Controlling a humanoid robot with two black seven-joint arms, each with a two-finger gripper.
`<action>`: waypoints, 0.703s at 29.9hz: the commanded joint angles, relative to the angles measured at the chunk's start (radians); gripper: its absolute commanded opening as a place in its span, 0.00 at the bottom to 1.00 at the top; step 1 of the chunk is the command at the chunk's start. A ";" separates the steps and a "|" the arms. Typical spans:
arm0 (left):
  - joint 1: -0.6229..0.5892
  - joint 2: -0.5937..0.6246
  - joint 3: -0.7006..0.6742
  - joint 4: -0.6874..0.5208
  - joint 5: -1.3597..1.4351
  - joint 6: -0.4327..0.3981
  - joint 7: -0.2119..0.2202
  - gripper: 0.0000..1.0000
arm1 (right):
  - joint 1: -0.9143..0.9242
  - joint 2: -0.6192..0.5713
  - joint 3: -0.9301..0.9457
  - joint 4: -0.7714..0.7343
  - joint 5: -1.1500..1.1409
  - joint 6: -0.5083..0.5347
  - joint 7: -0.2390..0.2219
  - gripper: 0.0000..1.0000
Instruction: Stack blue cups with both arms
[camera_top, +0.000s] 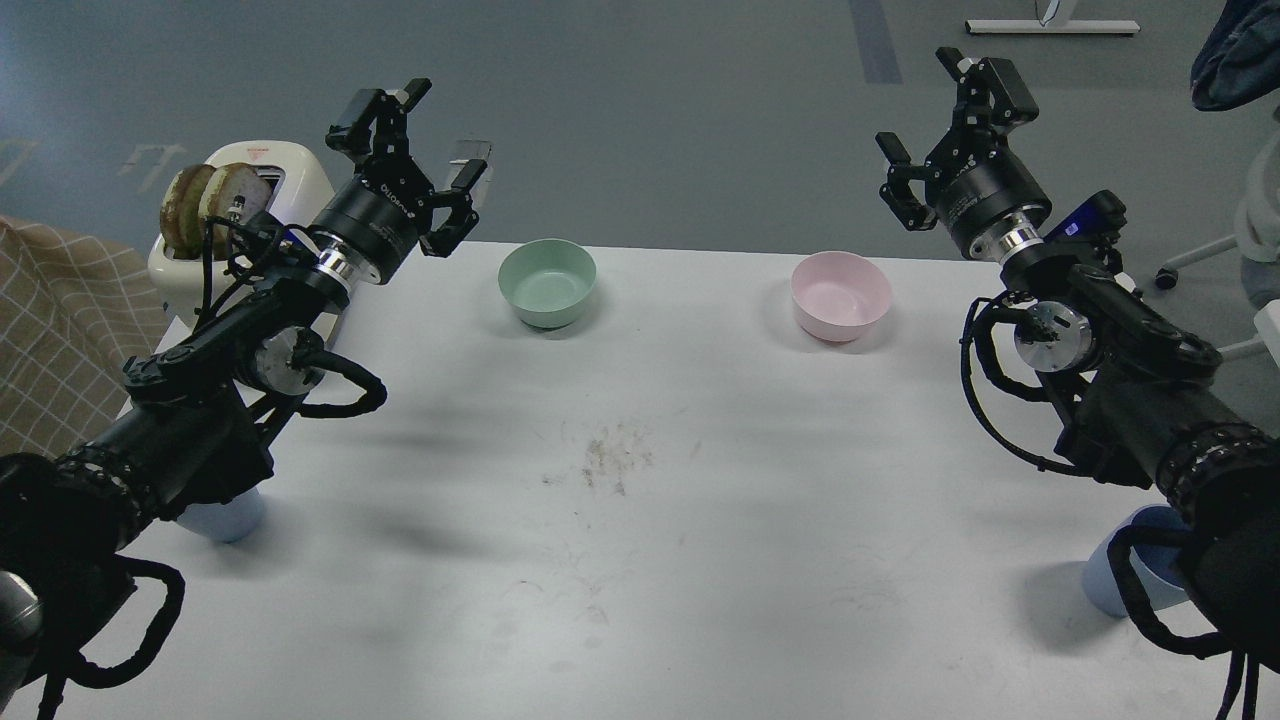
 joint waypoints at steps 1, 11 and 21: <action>0.000 0.001 0.001 0.000 0.000 0.000 0.000 0.98 | 0.002 0.001 0.000 0.000 0.000 0.000 0.000 1.00; 0.002 -0.008 0.001 0.000 0.011 0.000 0.000 0.98 | 0.000 -0.001 0.000 0.000 0.000 0.000 0.000 1.00; -0.012 0.027 0.011 -0.033 0.020 0.000 0.000 0.98 | 0.000 -0.004 0.001 0.000 0.000 0.000 0.000 1.00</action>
